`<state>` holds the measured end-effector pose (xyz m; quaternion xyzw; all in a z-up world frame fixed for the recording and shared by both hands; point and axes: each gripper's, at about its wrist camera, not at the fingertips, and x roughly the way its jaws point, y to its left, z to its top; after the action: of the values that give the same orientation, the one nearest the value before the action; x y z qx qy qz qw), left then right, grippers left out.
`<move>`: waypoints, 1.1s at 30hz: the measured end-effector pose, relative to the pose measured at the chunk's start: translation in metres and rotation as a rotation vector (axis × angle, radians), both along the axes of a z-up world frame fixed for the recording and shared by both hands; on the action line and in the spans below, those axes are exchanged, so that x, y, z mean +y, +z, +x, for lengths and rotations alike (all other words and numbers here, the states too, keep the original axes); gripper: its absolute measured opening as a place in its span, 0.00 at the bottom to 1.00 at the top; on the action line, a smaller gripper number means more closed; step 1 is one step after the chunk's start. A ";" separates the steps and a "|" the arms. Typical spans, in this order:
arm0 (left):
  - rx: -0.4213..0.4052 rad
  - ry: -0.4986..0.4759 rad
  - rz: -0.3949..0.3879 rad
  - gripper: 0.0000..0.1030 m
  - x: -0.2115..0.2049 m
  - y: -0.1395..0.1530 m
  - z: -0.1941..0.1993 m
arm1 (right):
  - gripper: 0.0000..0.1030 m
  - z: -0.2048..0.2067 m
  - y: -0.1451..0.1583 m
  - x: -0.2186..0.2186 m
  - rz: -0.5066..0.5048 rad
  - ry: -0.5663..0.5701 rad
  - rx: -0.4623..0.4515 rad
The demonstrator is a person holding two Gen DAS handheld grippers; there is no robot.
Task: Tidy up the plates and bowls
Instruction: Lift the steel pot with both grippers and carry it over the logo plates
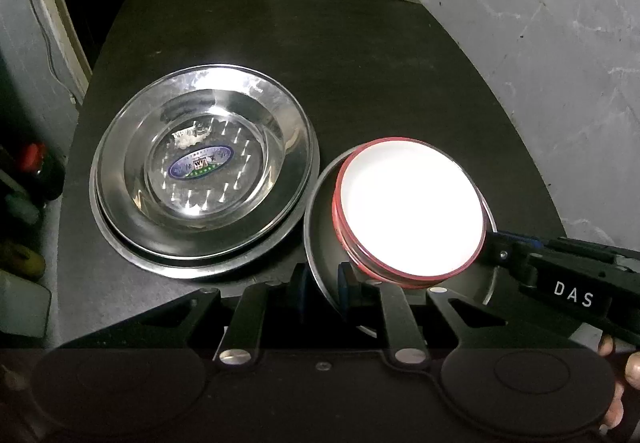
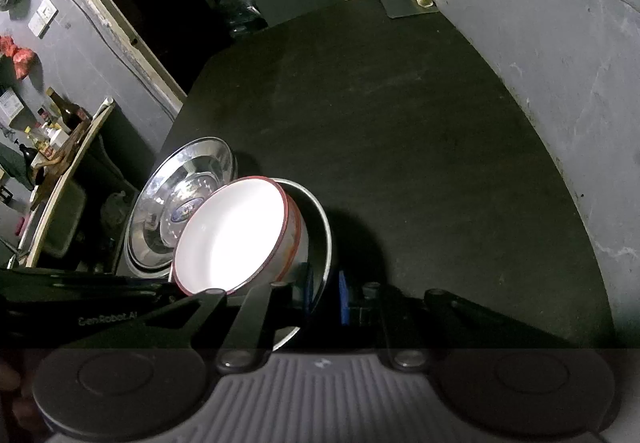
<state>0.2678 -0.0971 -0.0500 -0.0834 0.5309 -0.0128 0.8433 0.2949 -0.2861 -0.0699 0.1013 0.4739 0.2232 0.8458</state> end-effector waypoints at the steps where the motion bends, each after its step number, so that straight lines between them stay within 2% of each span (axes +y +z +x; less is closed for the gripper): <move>1: 0.001 0.000 0.002 0.17 -0.001 0.000 0.000 | 0.15 0.000 0.000 0.000 0.002 0.000 0.001; 18: 0.000 -0.001 0.013 0.17 -0.003 0.000 0.001 | 0.19 0.001 -0.002 0.000 0.008 0.015 0.015; 33: -0.009 -0.014 -0.002 0.16 -0.001 -0.002 -0.003 | 0.18 -0.005 -0.001 -0.003 0.009 0.017 0.021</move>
<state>0.2649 -0.0981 -0.0522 -0.0807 0.5278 -0.0196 0.8453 0.2895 -0.2893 -0.0711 0.1037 0.4825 0.2313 0.8384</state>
